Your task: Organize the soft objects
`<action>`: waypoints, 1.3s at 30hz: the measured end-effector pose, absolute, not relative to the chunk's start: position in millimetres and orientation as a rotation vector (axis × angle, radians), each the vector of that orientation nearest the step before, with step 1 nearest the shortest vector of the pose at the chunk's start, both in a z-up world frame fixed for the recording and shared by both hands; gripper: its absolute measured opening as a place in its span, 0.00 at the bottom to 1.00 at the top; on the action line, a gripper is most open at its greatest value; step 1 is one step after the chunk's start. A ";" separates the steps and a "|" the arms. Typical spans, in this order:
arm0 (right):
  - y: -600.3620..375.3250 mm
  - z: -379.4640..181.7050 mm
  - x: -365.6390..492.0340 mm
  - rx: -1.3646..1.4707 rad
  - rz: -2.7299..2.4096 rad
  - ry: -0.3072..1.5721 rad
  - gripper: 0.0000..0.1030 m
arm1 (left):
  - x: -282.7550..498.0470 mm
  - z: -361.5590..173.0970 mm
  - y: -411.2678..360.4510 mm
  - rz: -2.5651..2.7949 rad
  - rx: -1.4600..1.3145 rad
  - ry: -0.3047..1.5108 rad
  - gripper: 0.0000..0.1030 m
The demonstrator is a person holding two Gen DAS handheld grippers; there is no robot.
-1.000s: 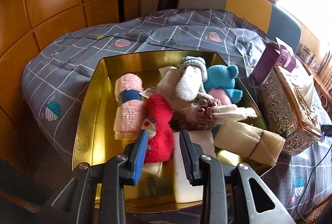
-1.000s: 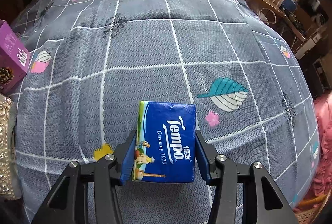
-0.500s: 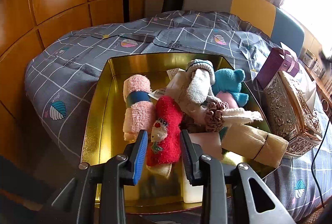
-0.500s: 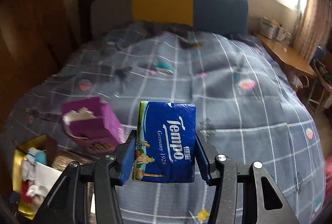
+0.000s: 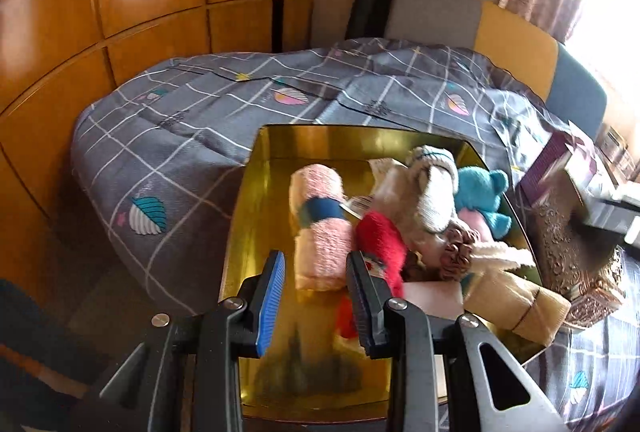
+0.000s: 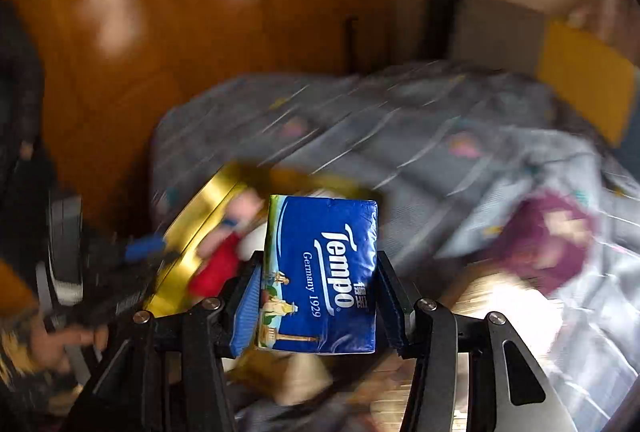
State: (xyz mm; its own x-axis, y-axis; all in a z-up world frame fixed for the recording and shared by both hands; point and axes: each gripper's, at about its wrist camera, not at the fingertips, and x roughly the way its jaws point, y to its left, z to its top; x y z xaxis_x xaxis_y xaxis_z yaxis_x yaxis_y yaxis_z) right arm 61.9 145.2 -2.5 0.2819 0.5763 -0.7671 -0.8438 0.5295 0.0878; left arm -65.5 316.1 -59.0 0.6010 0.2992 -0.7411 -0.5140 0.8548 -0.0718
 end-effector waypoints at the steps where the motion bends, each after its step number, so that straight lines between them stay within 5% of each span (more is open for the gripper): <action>1: 155.5 -14.7 56.3 -0.381 0.994 0.866 0.51 | -66.3 -59.0 317.6 0.484 -0.293 0.796 0.31; 15: 203.5 -102.2 24.2 -0.450 1.022 0.984 0.53 | -70.9 -61.6 321.0 0.509 -0.308 0.796 0.31; 19: 195.1 -94.7 23.3 -0.419 1.020 0.985 0.67 | -70.6 -61.3 319.7 0.508 -0.306 0.794 0.31; 23: 184.6 -85.3 16.7 -0.398 1.009 0.935 0.70 | -70.2 -60.8 317.5 0.505 -0.307 0.793 0.31; 26: 179.8 -87.7 12.0 -0.422 0.989 0.902 0.62 | -69.2 -61.3 314.8 0.501 -0.305 0.797 0.31; 28: 181.3 -92.2 12.5 -0.444 0.979 0.898 0.47 | -68.5 -61.2 312.9 0.496 -0.304 0.800 0.31; 39: 169.3 -86.6 12.9 -0.424 0.928 0.865 0.47 | -65.6 -50.6 299.9 0.498 -0.280 0.783 0.34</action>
